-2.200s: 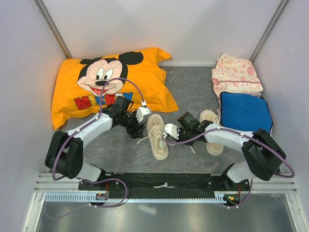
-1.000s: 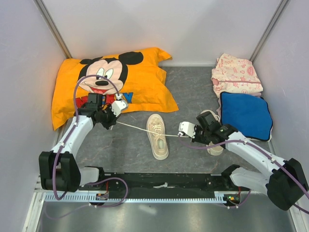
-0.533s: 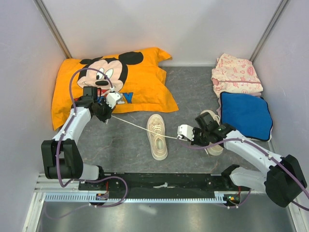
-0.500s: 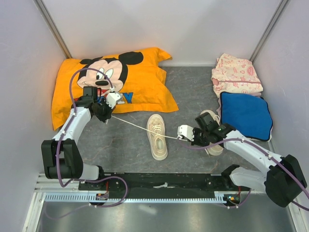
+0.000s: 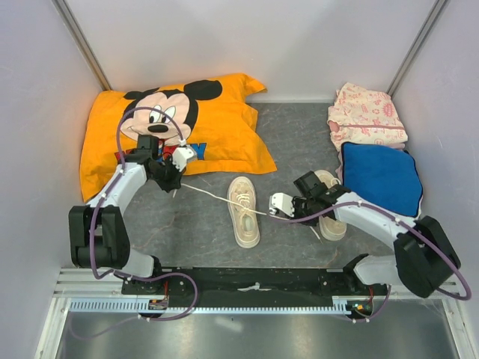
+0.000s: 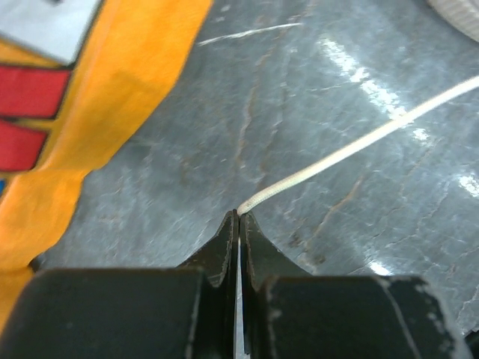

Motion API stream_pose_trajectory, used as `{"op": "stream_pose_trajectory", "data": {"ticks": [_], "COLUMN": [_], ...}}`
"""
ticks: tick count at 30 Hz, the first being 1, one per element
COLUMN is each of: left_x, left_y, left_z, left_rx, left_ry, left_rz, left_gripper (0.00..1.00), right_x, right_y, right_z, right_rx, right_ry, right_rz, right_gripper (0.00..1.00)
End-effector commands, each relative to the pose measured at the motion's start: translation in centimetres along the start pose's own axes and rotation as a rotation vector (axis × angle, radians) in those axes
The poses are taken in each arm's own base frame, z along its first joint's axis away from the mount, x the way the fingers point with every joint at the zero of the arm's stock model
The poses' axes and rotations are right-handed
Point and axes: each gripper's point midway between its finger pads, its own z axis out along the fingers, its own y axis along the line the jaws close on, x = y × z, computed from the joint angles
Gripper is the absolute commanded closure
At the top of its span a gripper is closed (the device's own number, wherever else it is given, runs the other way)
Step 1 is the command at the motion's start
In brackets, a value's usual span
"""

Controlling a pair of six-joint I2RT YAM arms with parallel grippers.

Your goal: Tie the shoes

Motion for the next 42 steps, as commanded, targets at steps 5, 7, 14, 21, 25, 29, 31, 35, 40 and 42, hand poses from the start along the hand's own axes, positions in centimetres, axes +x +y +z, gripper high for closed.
{"op": "stream_pose_trajectory", "data": {"ticks": [5,7,14,21,25,29,31,35,40,42], "left_x": [3.0,3.3,-1.9,-5.0,-5.0,-5.0,-5.3,-5.2,-4.6,-4.4], "left_y": [-2.9,-3.2,-5.6,-11.0,-13.7,-15.4,-15.4,-15.6,-15.3,-15.5], "left_z": [2.5,2.8,-0.5,-1.3,1.2,3.8,4.8,6.7,8.0,8.1], "left_rx": [0.074,0.072,0.106,0.250,0.316,0.343,0.336,0.339,0.350,0.364], "left_ry": [0.073,0.069,-0.213,-0.394,-0.369,-0.304,-0.282,-0.233,-0.182,-0.180], "left_rz": [0.049,0.025,0.155,0.424,0.558,0.637,0.640,0.654,0.655,0.667], "left_gripper": [0.94,0.71,0.40,0.39,0.43,0.49,0.53,0.57,0.64,0.71], "right_x": [-2.3,-2.9,-5.6,-8.1,-7.8,-7.0,-6.6,-5.5,-4.5,-4.1], "right_y": [-3.1,-3.3,-4.2,-3.3,-3.0,-3.3,-3.4,-3.4,-3.4,-3.3], "right_z": [1.2,1.1,-1.5,-3.3,-2.7,-2.6,-2.6,-2.3,-1.8,-1.4], "right_rx": [0.053,0.048,0.043,0.008,-0.012,0.006,0.016,0.028,0.035,0.029], "right_ry": [-0.026,-0.045,-0.163,-0.325,-0.311,-0.283,-0.264,-0.215,-0.171,-0.152], "right_rz": [0.089,0.098,0.169,0.180,0.228,0.262,0.270,0.282,0.275,0.277], "right_gripper": [0.82,0.70,0.16,0.18,0.23,0.26,0.27,0.29,0.30,0.30]}}
